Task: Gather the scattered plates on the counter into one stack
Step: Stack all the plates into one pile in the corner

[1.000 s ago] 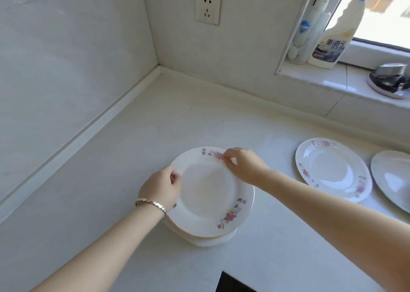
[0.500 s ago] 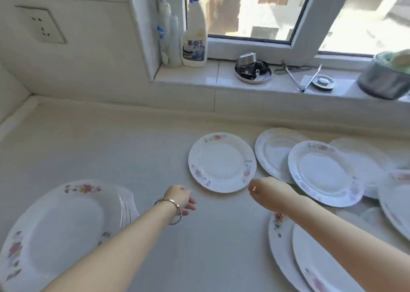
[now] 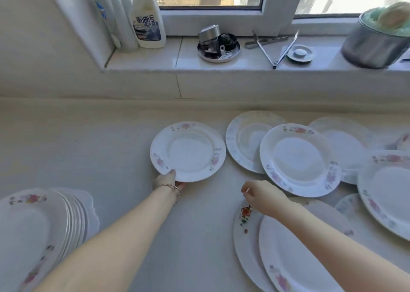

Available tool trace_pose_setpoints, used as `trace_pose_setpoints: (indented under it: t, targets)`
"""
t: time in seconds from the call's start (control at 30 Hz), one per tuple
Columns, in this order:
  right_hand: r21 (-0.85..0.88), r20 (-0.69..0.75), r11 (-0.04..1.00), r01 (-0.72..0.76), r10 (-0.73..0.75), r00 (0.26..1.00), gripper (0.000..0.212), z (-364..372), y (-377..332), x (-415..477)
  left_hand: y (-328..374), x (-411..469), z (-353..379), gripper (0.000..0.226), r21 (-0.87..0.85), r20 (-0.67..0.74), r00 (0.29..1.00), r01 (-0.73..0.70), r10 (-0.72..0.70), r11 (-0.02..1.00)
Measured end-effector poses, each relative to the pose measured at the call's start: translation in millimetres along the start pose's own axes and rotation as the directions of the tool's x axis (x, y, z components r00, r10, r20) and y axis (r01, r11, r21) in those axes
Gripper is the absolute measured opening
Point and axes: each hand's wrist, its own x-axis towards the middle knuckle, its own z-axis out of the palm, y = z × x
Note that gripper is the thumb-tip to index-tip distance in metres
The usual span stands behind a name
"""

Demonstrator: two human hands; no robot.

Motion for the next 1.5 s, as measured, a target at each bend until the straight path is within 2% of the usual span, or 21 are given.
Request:
trace_pose_setpoints:
  t: [0.1,0.2,0.4,0.5,0.7,0.93,1.1,1.27,1.37,1.5]
  targets:
    - [0.008,-0.008,1.000,0.011,-0.011,1.000,0.032,1,-7,-2,11,-6,-12,0.027,0.074,-0.039,0.996,-0.079,0.082,0.994]
    - [0.026,-0.053,0.999,0.025,-0.024,0.998,0.031,5,-21,-7,26,-14,-39,0.012,0.062,-0.001,0.995,-0.096,0.096,0.993]
    - [-0.046,-0.045,0.993,0.105,-0.107,0.993,0.030,23,-87,-18,66,-43,-126,0.021,-0.002,0.129,0.969,-0.214,0.213,0.977]
    - [-0.051,-0.045,0.987,0.152,-0.154,0.987,0.029,34,-128,-19,86,-58,-184,0.020,-0.039,0.141,0.951,-0.272,0.275,0.961]
    - [-0.087,-0.021,0.968,0.235,-0.238,0.971,0.026,59,-197,-19,103,-70,-303,0.021,0.009,0.082,0.935,-0.347,0.345,0.938]
    - [-0.158,0.030,0.946,0.284,-0.283,0.959,0.025,83,-244,-18,91,-59,-385,0.023,0.007,-0.051,0.953,-0.299,0.299,0.954]
    - [-0.186,0.043,0.941,0.281,-0.278,0.960,0.027,91,-255,-19,84,-46,-406,0.023,-0.058,-0.088,0.964,-0.255,0.250,0.965]
    - [-0.194,0.058,0.942,0.274,-0.268,0.962,0.028,96,-261,-18,87,-36,-416,0.022,-0.038,-0.120,0.969,-0.220,0.214,0.975]
    - [-0.214,0.077,0.939,0.269,-0.258,0.963,0.029,100,-265,-17,92,-35,-415,0.021,0.059,-0.140,0.973,-0.178,0.185,0.982]
    - [-0.225,0.097,0.934,0.277,-0.261,0.960,0.030,106,-272,-16,102,-32,-414,0.020,0.327,-0.200,0.957,-0.139,0.212,0.935]
